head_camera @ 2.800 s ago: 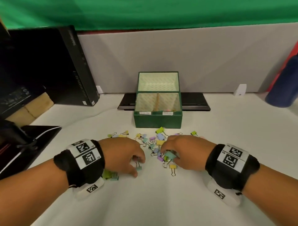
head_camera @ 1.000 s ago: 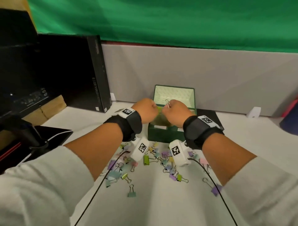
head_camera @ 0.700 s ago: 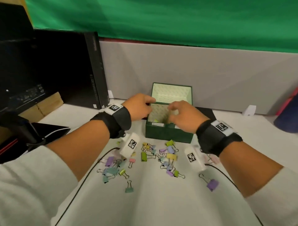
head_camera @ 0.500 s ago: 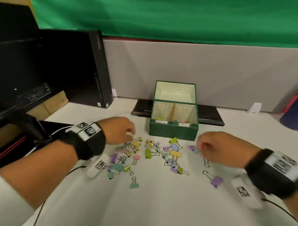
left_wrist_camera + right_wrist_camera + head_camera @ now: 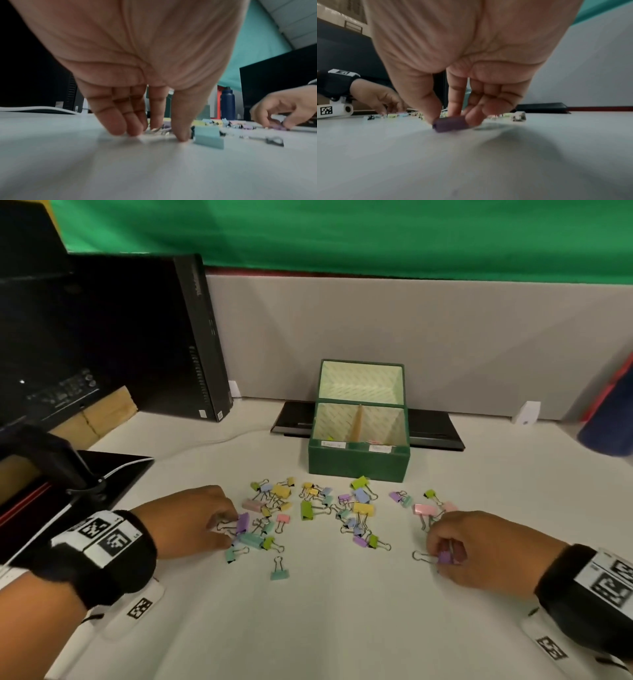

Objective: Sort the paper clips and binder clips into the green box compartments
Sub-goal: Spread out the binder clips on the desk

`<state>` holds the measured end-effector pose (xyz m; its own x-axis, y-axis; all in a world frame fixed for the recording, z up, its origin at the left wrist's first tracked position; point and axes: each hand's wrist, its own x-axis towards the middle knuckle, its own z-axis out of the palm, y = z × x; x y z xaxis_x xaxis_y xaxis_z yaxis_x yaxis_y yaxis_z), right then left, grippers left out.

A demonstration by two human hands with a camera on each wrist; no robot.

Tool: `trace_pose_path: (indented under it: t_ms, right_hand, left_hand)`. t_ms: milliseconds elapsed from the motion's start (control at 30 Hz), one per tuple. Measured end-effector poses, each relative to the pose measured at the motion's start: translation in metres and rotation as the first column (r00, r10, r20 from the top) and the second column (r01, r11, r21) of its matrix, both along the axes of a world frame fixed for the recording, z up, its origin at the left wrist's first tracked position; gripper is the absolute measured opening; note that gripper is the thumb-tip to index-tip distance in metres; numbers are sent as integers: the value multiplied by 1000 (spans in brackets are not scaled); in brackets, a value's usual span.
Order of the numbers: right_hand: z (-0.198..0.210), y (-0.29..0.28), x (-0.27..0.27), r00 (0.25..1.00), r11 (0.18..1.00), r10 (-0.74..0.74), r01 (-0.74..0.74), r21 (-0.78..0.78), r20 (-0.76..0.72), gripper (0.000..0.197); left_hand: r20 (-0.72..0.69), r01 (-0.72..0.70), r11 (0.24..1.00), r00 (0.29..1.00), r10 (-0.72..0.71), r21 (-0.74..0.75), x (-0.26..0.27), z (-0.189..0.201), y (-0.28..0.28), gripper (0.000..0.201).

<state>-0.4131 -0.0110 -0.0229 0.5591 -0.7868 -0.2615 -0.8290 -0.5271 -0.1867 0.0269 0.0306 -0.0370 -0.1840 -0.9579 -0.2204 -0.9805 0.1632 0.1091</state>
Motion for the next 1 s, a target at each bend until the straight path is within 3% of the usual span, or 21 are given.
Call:
trace_pose_path:
  t_ms: [100, 167, 300, 367, 567, 700, 800, 1000]
  right_hand:
    - [-5, -4, 3, 1000, 1000, -19, 19, -6, 4, 21]
    - [-2, -3, 5, 998, 998, -67, 67, -2, 7, 22]
    - [4, -2, 5, 964, 978, -128, 162, -131, 235, 21]
    - [4, -5, 6, 953, 970, -144, 189, -151, 268, 24]
    - [5, -15, 7, 933, 930, -289, 327, -169, 216, 20]
    - [9, -10, 8, 912, 915, -379, 395, -82, 158, 19]
    - [10, -8, 11, 939, 943, -330, 332, -11, 102, 30]
    - [6, -8, 10, 975, 976, -216, 217, -23, 42, 20]
  left_hand:
    - [-50, -33, 999, 998, 32, -15, -5, -1, -5, 9]
    - [-76, -56, 998, 996, 55, -19, -7, -1, -8, 10]
    - [-160, -119, 992, 981, 111, -39, -8, -2, -7, 14]
    - [-197, -120, 992, 974, 109, -44, -9, -2, -5, 24]
    - [-178, -107, 993, 979, 98, -43, -21, 3, -7, 39]
    - [-175, -99, 993, 981, 88, -59, -27, 5, -8, 32]
    - [-204, -137, 989, 971, 122, -59, -27, 5, -9, 28]
    - [-281, -160, 987, 948, 153, -3, -26, 5, -11, 41]
